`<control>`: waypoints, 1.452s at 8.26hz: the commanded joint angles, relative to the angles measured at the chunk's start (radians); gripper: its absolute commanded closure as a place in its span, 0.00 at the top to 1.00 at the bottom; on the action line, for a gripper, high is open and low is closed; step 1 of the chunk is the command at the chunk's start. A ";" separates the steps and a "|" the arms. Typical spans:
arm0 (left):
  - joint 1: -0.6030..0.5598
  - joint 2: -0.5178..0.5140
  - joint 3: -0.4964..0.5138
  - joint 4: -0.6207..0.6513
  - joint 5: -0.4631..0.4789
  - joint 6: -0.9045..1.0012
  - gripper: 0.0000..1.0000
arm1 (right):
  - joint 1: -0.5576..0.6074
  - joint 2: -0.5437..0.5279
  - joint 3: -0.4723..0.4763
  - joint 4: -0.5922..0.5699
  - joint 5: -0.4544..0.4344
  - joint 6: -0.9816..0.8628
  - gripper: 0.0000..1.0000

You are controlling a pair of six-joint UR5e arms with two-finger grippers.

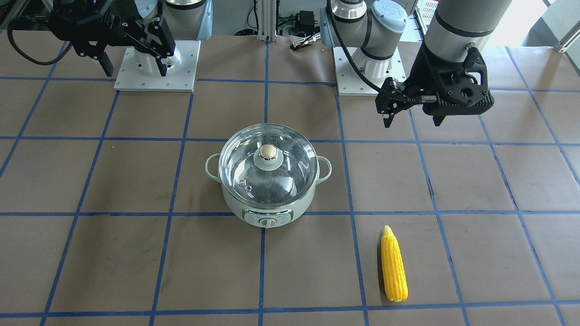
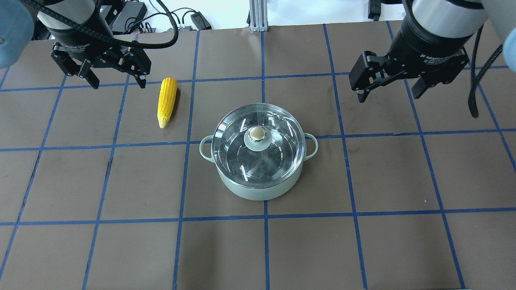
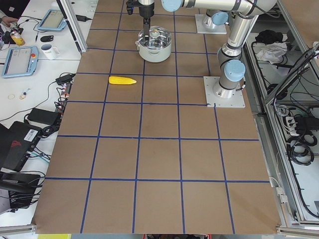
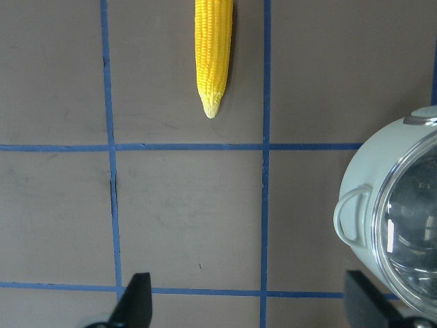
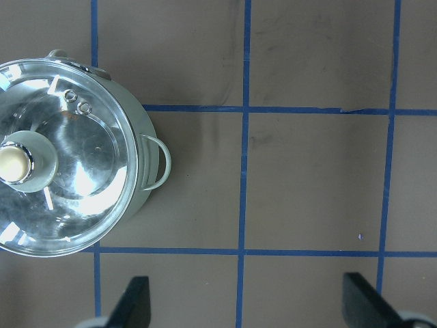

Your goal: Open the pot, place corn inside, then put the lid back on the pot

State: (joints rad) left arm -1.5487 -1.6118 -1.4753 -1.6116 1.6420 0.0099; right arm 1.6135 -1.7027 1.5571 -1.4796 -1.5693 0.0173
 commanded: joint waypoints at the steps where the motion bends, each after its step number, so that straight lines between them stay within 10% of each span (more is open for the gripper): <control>1: 0.018 -0.089 0.003 0.112 0.002 0.002 1.00 | 0.000 0.002 0.001 0.002 0.000 0.000 1.00; 6: 0.082 -0.295 -0.016 0.334 -0.155 0.096 1.00 | 0.022 0.050 -0.011 -0.027 0.026 0.083 1.00; 12: 0.127 -0.574 -0.010 0.637 -0.151 0.203 1.00 | 0.451 0.368 -0.005 -0.337 0.012 0.619 1.00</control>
State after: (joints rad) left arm -1.4338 -2.1025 -1.4890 -1.0428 1.4919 0.1849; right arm 1.9932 -1.4231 1.5413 -1.7677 -1.5549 0.5265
